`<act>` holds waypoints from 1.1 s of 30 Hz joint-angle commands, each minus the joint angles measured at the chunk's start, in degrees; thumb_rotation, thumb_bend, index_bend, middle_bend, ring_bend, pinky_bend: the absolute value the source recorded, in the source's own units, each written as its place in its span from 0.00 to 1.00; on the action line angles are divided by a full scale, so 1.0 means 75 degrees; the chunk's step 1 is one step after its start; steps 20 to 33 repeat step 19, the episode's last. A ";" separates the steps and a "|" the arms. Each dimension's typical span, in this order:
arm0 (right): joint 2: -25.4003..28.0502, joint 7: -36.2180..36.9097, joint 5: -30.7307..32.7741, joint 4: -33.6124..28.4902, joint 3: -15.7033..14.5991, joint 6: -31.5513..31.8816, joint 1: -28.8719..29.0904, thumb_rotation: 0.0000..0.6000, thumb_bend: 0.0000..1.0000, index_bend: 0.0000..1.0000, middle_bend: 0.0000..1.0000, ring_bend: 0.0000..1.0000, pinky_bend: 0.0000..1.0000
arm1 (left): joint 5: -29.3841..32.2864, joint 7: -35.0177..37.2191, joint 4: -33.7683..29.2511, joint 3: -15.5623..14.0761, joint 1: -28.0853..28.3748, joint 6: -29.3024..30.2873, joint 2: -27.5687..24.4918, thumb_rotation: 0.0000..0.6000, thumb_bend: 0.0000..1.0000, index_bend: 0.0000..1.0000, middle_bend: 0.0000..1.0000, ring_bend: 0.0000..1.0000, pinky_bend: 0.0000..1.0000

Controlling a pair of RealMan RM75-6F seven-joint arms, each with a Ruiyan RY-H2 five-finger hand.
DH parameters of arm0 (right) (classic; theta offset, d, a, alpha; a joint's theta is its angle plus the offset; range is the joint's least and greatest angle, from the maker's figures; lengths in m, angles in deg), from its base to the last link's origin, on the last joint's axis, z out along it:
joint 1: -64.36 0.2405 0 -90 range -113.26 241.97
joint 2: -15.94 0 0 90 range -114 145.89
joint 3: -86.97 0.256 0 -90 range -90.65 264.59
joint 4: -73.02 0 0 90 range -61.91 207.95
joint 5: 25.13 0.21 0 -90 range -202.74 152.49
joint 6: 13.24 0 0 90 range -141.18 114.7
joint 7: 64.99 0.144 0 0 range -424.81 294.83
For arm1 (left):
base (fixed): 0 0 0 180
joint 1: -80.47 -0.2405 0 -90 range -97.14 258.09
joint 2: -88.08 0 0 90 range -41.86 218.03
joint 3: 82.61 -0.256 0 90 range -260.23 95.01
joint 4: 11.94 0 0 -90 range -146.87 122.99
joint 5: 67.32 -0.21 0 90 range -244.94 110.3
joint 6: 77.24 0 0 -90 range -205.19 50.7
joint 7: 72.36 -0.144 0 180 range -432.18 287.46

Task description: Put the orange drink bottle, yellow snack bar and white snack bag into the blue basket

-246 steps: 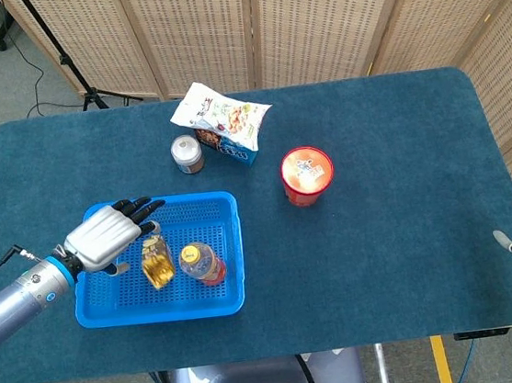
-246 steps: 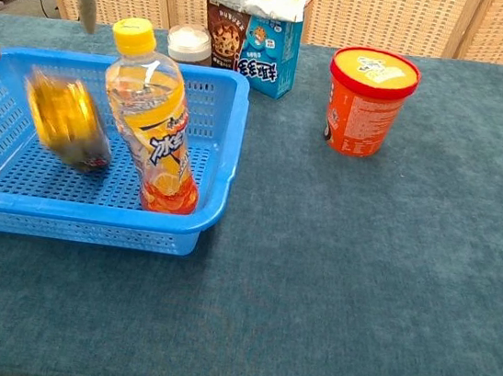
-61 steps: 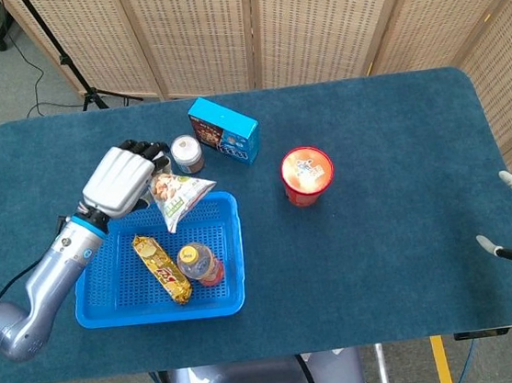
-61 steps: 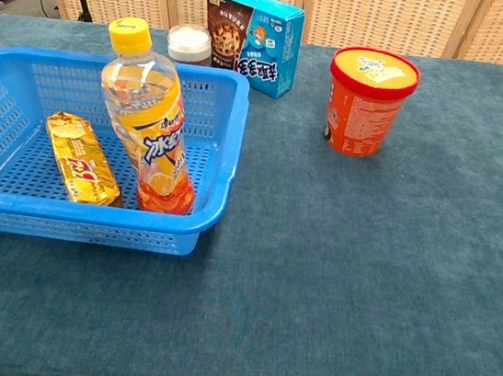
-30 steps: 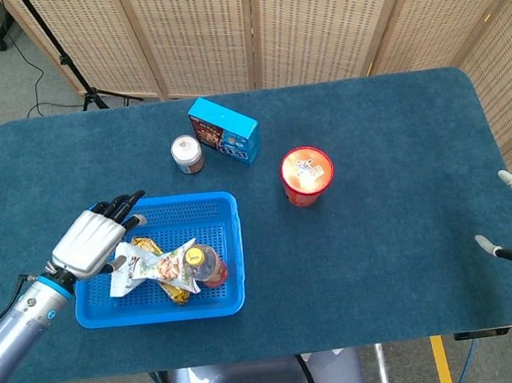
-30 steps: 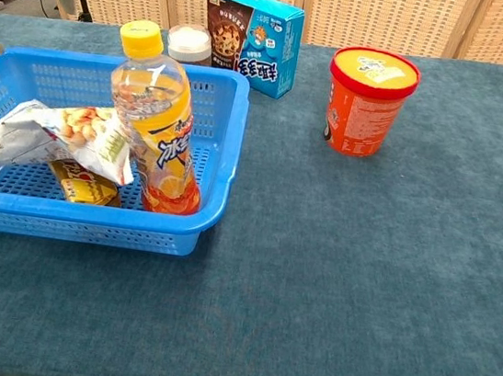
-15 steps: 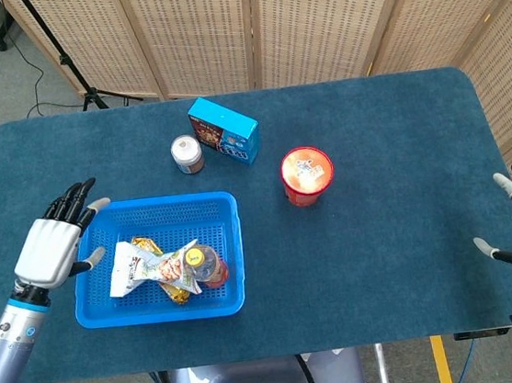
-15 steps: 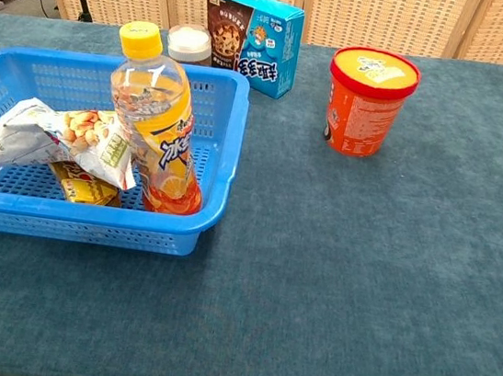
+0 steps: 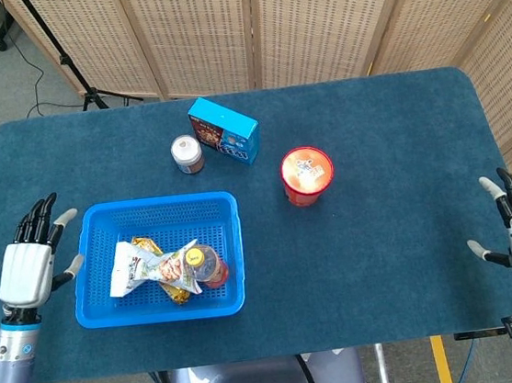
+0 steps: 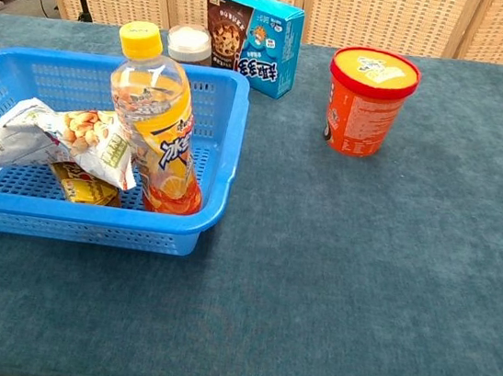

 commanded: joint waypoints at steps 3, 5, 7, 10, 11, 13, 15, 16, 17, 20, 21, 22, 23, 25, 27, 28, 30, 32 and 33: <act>-0.0009 -0.0170 0.0008 -0.0053 -0.0022 -0.0019 0.0010 1.00 0.16 0.11 0.00 0.00 0.13 | -0.0115 0.0206 0.0241 -0.0019 -0.0110 -0.0021 0.0037 1.00 0.23 0.22 0.00 0.02 0.17; -0.0012 -0.0224 -0.0018 -0.0084 -0.0023 0.0020 0.0008 1.00 0.16 0.11 0.00 0.00 0.13 | -0.0142 0.0244 0.0234 0.0022 -0.0141 0.0025 0.0040 1.00 0.23 0.22 0.00 0.02 0.17; -0.0022 -0.0257 -0.0048 -0.0105 -0.0023 0.0057 0.0011 1.00 0.16 0.11 0.00 0.00 0.13 | -0.0195 0.0247 0.0230 0.0024 -0.0161 0.0033 0.0033 1.00 0.24 0.22 0.00 0.02 0.17; -0.0029 -0.0273 -0.0077 -0.0147 -0.0043 0.0063 0.0014 1.00 0.16 0.11 0.00 0.00 0.13 | -0.0231 0.0243 0.0243 0.0039 -0.0184 0.0026 0.0046 1.00 0.24 0.22 0.00 0.02 0.17; -0.0029 -0.0281 -0.0096 -0.0161 -0.0056 0.0064 0.0015 1.00 0.16 0.11 0.00 0.00 0.13 | -0.0229 0.0236 0.0245 0.0050 -0.0195 0.0020 0.0047 1.00 0.24 0.22 0.00 0.02 0.17; -0.0035 -0.0305 -0.0134 -0.0181 -0.0089 0.0067 0.0013 1.00 0.16 0.11 0.00 0.00 0.13 | -0.0222 0.0227 0.0230 0.0060 -0.0212 -0.0017 0.0027 1.00 0.24 0.22 0.00 0.02 0.17; -0.0043 -0.0317 -0.0149 -0.0196 -0.0112 0.0056 0.0013 1.00 0.16 0.11 0.00 0.00 0.13 | -0.0214 0.0220 0.0201 0.0068 -0.0230 -0.0057 -0.0011 1.00 0.24 0.22 0.00 0.02 0.17; -0.0049 -0.0324 -0.0151 -0.0198 -0.0123 0.0042 0.0015 1.00 0.16 0.11 0.00 0.00 0.13 | -0.0212 0.0219 0.0188 0.0080 -0.0236 -0.0069 -0.0021 1.00 0.24 0.22 0.00 0.02 0.17; -0.0068 -0.0336 -0.0132 -0.0195 -0.0156 -0.0043 0.0030 1.00 0.16 0.11 0.00 0.00 0.13 | -0.0183 0.0207 0.0199 0.0099 -0.0241 -0.0106 -0.0016 1.00 0.24 0.22 0.00 0.02 0.17; -0.0087 -0.0345 -0.0104 -0.0178 -0.0158 -0.0088 0.0043 1.00 0.16 0.11 0.00 0.00 0.13 | -0.0164 0.0192 0.0209 0.0132 -0.0234 -0.0162 0.0005 1.00 0.24 0.22 0.00 0.02 0.17; -0.0087 -0.0345 -0.0104 -0.0178 -0.0158 -0.0088 0.0043 1.00 0.16 0.11 0.00 0.00 0.13 | -0.0164 0.0192 0.0209 0.0132 -0.0234 -0.0162 0.0005 1.00 0.24 0.22 0.00 0.02 0.17; -0.0087 -0.0345 -0.0104 -0.0178 -0.0158 -0.0088 0.0043 1.00 0.16 0.11 0.00 0.00 0.13 | -0.0164 0.0192 0.0209 0.0132 -0.0234 -0.0162 0.0005 1.00 0.24 0.22 0.00 0.02 0.17; -0.0087 -0.0345 -0.0104 -0.0178 -0.0158 -0.0088 0.0043 1.00 0.16 0.11 0.00 0.00 0.13 | -0.0164 0.0192 0.0209 0.0132 -0.0234 -0.0162 0.0005 1.00 0.24 0.22 0.00 0.02 0.17; -0.0087 -0.0345 -0.0104 -0.0178 -0.0158 -0.0088 0.0043 1.00 0.16 0.11 0.00 0.00 0.13 | -0.0164 0.0192 0.0209 0.0132 -0.0234 -0.0162 0.0005 1.00 0.24 0.22 0.00 0.02 0.17; -0.0087 -0.0345 -0.0104 -0.0178 -0.0158 -0.0088 0.0043 1.00 0.16 0.11 0.00 0.00 0.13 | -0.0164 0.0192 0.0209 0.0132 -0.0234 -0.0162 0.0005 1.00 0.24 0.22 0.00 0.02 0.17; -0.0087 -0.0345 -0.0104 -0.0178 -0.0158 -0.0088 0.0043 1.00 0.16 0.11 0.00 0.00 0.13 | -0.0164 0.0192 0.0209 0.0132 -0.0234 -0.0162 0.0005 1.00 0.24 0.22 0.00 0.02 0.17; -0.0087 -0.0345 -0.0104 -0.0178 -0.0158 -0.0088 0.0043 1.00 0.16 0.11 0.00 0.00 0.13 | -0.0164 0.0192 0.0209 0.0132 -0.0234 -0.0162 0.0005 1.00 0.24 0.22 0.00 0.02 0.17; -0.0087 -0.0345 -0.0104 -0.0178 -0.0158 -0.0088 0.0043 1.00 0.16 0.11 0.00 0.00 0.13 | -0.0164 0.0192 0.0209 0.0132 -0.0234 -0.0162 0.0005 1.00 0.24 0.22 0.00 0.02 0.17; -0.0087 -0.0345 -0.0104 -0.0178 -0.0158 -0.0088 0.0043 1.00 0.16 0.11 0.00 0.00 0.13 | -0.0164 0.0192 0.0209 0.0132 -0.0234 -0.0162 0.0005 1.00 0.24 0.22 0.00 0.02 0.17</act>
